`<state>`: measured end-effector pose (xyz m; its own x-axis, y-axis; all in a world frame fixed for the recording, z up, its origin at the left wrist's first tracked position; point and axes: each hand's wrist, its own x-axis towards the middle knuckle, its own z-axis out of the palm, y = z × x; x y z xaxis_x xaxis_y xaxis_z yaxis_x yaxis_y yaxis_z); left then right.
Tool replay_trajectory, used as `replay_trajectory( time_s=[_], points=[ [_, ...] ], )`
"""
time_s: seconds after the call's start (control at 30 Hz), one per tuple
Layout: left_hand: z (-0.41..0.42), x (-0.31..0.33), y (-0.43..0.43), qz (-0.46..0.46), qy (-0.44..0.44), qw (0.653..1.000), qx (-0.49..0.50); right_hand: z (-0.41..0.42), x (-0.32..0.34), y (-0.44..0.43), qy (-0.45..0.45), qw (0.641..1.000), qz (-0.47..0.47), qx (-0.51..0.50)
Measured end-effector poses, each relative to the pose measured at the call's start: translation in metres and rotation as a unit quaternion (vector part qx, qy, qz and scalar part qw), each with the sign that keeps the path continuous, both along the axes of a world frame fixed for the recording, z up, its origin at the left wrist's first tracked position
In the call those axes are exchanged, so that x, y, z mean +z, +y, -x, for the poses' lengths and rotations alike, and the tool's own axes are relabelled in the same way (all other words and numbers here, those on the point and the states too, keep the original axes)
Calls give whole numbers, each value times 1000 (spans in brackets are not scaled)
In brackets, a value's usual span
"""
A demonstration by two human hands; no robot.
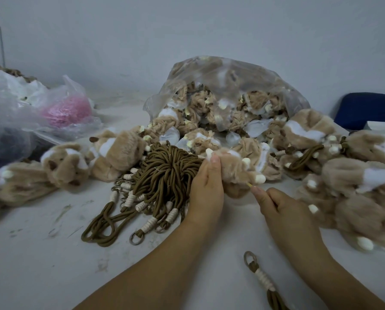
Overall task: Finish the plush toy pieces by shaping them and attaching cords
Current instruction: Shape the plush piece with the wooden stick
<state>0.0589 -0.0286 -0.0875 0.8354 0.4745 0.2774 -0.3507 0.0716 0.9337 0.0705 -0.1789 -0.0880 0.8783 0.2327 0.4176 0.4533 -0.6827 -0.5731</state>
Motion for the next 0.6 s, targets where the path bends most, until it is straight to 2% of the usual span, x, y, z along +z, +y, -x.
replay_trajectory(
  time_s=[0.13, 0.27, 0.37, 0.6],
  points=[
    [1, -2, 1, 30, 6, 999, -11, -3, 4, -4, -42, 999, 23, 0],
    [0, 2, 6, 157, 35, 986, -37, -3, 3, -6, -79, 993, 92, -5],
    [1, 7, 12, 220, 41, 974, -38, -3, 2, -8, -82, 991, 102, -15],
    [5, 11, 12, 238, 22, 969, -68, -3, 1, -7, -69, 994, 81, -16]
  ],
)
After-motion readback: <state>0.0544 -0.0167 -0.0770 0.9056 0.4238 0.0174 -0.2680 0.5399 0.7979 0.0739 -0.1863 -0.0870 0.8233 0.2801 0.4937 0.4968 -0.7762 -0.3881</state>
